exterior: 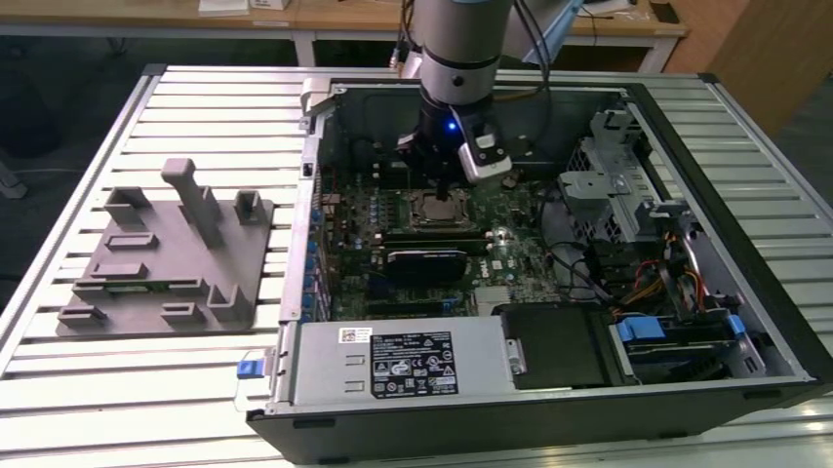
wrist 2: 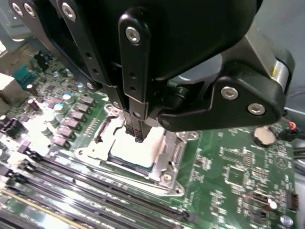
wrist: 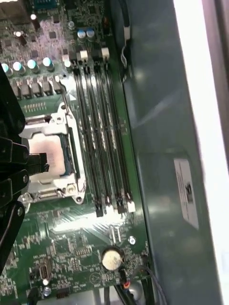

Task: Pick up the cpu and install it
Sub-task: 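Close the cpu cover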

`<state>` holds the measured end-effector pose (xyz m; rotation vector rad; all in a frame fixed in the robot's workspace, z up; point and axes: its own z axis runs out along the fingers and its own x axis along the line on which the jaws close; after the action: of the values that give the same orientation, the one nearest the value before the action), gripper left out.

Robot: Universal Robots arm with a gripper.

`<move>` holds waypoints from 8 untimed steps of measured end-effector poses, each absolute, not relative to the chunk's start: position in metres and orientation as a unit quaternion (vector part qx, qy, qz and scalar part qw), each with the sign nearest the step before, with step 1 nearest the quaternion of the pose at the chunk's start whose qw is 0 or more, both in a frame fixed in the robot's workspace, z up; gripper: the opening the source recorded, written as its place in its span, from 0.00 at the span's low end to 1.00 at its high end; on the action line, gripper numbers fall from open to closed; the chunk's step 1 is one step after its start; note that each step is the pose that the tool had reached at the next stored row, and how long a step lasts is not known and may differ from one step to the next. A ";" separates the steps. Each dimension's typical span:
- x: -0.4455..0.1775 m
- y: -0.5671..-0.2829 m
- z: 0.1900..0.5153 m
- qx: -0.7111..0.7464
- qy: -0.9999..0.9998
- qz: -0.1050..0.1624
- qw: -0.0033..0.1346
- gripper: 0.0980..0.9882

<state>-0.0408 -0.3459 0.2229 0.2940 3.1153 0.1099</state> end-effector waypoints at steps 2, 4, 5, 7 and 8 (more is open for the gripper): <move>-0.043 -0.346 0.223 0.094 0.995 0.035 0.007 0.01; -0.044 -0.346 0.224 0.094 0.995 0.035 0.007 0.01; -0.044 -0.346 0.225 0.094 0.995 0.035 0.007 0.01; -0.044 -0.346 0.227 0.094 0.995 0.035 0.007 0.01; -0.044 -0.346 0.227 0.094 0.995 0.035 0.007 0.01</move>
<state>-0.0437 -0.3462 0.2266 0.2934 3.1109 0.1107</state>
